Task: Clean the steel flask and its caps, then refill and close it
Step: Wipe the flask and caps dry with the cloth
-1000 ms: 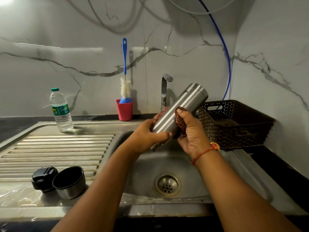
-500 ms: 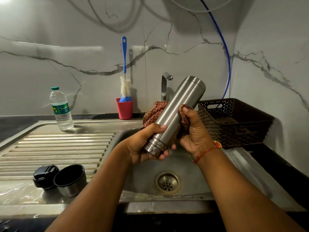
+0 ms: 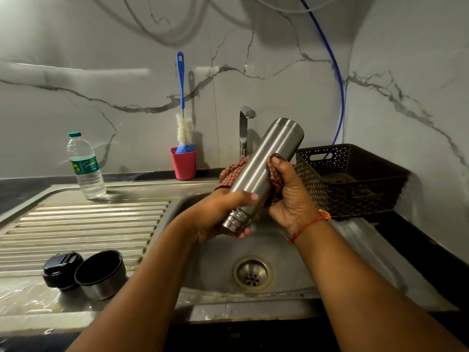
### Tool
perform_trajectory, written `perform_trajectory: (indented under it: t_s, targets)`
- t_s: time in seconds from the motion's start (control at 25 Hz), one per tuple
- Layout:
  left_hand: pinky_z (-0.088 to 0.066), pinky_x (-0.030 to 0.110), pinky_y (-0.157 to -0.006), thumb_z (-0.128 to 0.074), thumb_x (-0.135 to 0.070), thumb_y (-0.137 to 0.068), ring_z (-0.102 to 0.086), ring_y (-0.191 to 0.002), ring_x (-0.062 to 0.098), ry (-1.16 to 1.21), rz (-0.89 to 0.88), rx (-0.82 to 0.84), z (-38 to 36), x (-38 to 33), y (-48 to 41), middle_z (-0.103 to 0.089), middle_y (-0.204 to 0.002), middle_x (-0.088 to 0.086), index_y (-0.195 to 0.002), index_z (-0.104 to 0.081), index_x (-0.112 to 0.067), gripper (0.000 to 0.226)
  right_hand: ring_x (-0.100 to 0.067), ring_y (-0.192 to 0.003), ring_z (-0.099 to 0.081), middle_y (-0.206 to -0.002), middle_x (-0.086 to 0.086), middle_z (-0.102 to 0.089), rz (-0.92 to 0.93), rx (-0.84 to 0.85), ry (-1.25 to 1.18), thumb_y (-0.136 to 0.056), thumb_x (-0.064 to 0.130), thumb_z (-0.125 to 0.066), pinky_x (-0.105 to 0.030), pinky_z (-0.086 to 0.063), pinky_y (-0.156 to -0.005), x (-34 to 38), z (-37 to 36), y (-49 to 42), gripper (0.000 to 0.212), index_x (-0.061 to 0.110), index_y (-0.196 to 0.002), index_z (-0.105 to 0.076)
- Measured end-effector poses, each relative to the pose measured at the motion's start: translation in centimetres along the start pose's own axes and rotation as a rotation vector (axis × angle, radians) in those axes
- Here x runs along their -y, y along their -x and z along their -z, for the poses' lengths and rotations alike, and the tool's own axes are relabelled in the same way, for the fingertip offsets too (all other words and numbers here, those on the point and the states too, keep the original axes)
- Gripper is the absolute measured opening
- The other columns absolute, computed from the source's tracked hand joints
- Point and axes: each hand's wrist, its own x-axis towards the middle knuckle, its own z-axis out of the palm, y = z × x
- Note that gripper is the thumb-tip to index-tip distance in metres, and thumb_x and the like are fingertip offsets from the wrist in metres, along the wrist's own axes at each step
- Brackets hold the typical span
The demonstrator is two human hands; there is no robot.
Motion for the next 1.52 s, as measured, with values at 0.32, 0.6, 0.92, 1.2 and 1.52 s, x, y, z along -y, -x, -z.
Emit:
perform_trajectory:
  t_s: [0.32,0.6,0.92,1.2,1.52]
  targets:
    - [-0.056,0.019,-0.069,-0.085,-0.041,-0.076,-0.067,-0.092,0.012,-0.728,-0.284,-0.452,-0.3,1.0,-1.8,-0.061,-0.117,-0.004,-0.134,-0.045,-0.023,0.073,-0.035,-0.099,-0.070,-0.110,-0.019,-0.071,0.161,-0.210,0.177,-0.078,0.009,-0.077,-0.052,-0.057,-0.085,-1.3,-0.5,-1.0,0.037,0.010,-0.113,-0.064]
    - [-0.060,0.027,-0.071,-0.083,-0.025,-0.081,-0.071,-0.096,0.023,-0.363,-0.090,-0.077,-0.2,0.0,-0.8,-0.064,-0.114,0.009,-0.135,-0.043,-0.022,0.067,-0.026,-0.082,-0.073,-0.088,-0.013,-0.074,0.012,-0.044,0.191,-0.076,0.017,-0.073,-0.041,-0.060,-0.075,0.1,-0.3,0.0,0.030,0.007,-0.104,-0.067]
    - [-0.053,0.017,-0.066,-0.086,-0.038,-0.075,-0.065,-0.090,0.009,-0.860,-0.269,-0.446,-0.6,0.7,-1.5,-0.057,-0.114,-0.007,-0.126,-0.036,-0.030,0.071,-0.032,-0.096,-0.071,-0.106,-0.017,-0.072,0.138,-0.202,0.248,-0.078,0.011,-0.075,-0.048,-0.058,-0.084,-1.7,-0.9,-0.5,0.036,0.011,-0.112,-0.065]
    - [-0.062,0.037,-0.074,-0.083,-0.030,-0.075,-0.071,-0.095,0.027,-0.221,-0.104,-0.082,-0.2,0.1,-1.0,-0.068,-0.110,0.011,-0.134,-0.045,-0.020,0.071,-0.029,-0.089,-0.072,-0.096,-0.016,-0.073,-0.010,-0.044,0.189,-0.074,0.024,-0.077,-0.040,-0.060,-0.077,-0.2,-0.1,-0.3,0.039,0.006,-0.107,-0.068]
    - [-0.064,0.038,-0.076,-0.084,-0.041,-0.079,-0.073,-0.095,0.022,-0.279,-0.094,-0.284,0.7,-0.1,-1.0,-0.066,-0.123,0.010,-0.137,-0.047,-0.019,0.072,-0.036,-0.099,-0.070,-0.105,-0.019,-0.071,0.073,-0.103,0.116,-0.081,0.017,-0.071,-0.048,-0.058,-0.083,-0.4,0.3,-0.7,0.030,0.008,-0.109,-0.070]
